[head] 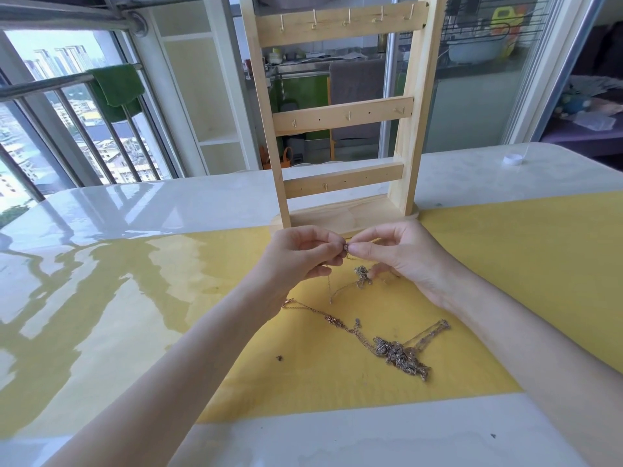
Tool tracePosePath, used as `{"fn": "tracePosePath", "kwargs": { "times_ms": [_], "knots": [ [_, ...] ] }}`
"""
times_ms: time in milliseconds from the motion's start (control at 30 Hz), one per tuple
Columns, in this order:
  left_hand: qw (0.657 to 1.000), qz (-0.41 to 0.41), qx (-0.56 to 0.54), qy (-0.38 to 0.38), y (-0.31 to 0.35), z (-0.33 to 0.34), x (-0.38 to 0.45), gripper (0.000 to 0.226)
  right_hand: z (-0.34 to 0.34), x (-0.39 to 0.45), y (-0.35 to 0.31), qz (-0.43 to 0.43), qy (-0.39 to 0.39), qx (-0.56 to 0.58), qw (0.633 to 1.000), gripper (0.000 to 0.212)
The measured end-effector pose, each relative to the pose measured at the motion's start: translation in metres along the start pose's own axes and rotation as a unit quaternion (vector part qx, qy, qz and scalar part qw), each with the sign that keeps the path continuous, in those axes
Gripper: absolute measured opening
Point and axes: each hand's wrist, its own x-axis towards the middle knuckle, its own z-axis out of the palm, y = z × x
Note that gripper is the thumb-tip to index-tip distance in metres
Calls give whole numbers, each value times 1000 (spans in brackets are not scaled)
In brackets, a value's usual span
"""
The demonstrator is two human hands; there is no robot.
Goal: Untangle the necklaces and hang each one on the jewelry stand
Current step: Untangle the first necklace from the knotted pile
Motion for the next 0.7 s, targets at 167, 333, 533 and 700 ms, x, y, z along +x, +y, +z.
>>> {"fn": "tracePosePath", "kwargs": {
  "times_ms": [167,333,533,700],
  "knots": [
    [1000,10,6,4,-2,1,0,9,0,1,3,-28,15,-32,999,2],
    [998,37,48,5,-4,2,1,11,1,1,3,-41,0,-72,997,5],
    [995,64,72,2,-4,0,1,12,3,1,3,-61,8,-94,994,10],
    [999,46,23,12,-4,2,3,7,2,0,-1,-93,5,-84,992,16]
  ]
}}
